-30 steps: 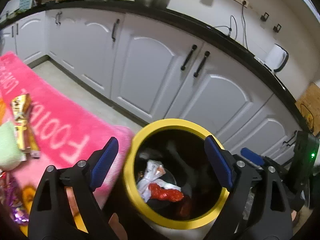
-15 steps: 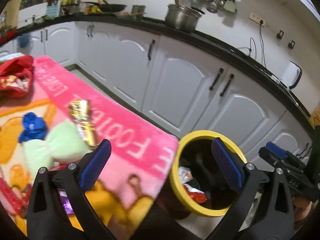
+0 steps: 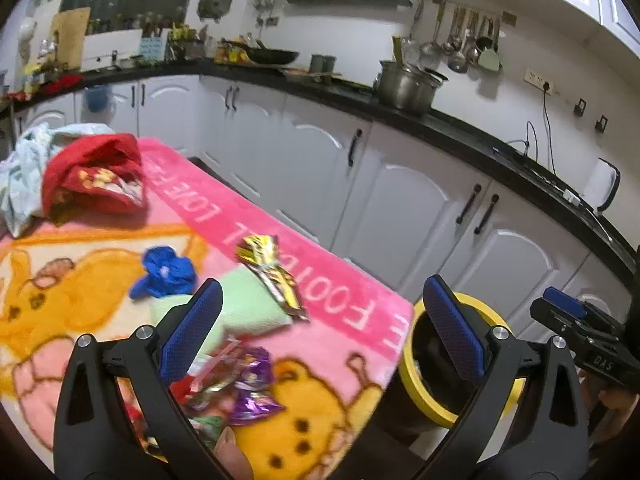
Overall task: Collect trash
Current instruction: 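Move both tools back over the remaining trash on the blanket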
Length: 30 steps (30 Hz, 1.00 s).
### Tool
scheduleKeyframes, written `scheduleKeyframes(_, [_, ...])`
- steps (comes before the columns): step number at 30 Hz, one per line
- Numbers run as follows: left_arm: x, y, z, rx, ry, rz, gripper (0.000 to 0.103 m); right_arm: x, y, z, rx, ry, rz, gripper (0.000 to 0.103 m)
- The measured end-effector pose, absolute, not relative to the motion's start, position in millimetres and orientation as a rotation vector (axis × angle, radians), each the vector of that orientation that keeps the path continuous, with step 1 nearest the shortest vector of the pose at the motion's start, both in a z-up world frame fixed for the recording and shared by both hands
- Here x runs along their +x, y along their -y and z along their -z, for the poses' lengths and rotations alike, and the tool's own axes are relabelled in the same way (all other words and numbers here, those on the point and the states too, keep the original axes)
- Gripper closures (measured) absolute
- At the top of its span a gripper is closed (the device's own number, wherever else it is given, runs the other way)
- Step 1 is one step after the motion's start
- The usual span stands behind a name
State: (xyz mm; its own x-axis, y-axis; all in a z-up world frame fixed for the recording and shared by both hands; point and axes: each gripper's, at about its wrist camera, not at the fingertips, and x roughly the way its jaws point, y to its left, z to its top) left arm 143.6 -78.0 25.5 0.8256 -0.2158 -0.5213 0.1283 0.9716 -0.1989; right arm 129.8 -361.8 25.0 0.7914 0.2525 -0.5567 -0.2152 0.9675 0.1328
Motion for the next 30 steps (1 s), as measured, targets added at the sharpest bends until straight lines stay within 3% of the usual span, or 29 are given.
scheduleKeyframes(30, [110.9, -33.5, -12.2, -0.215, -0.538, -0.03, 0.011, 146.3, 238.2, -30.0, -0.053, -0.595, -0.448, 0.028])
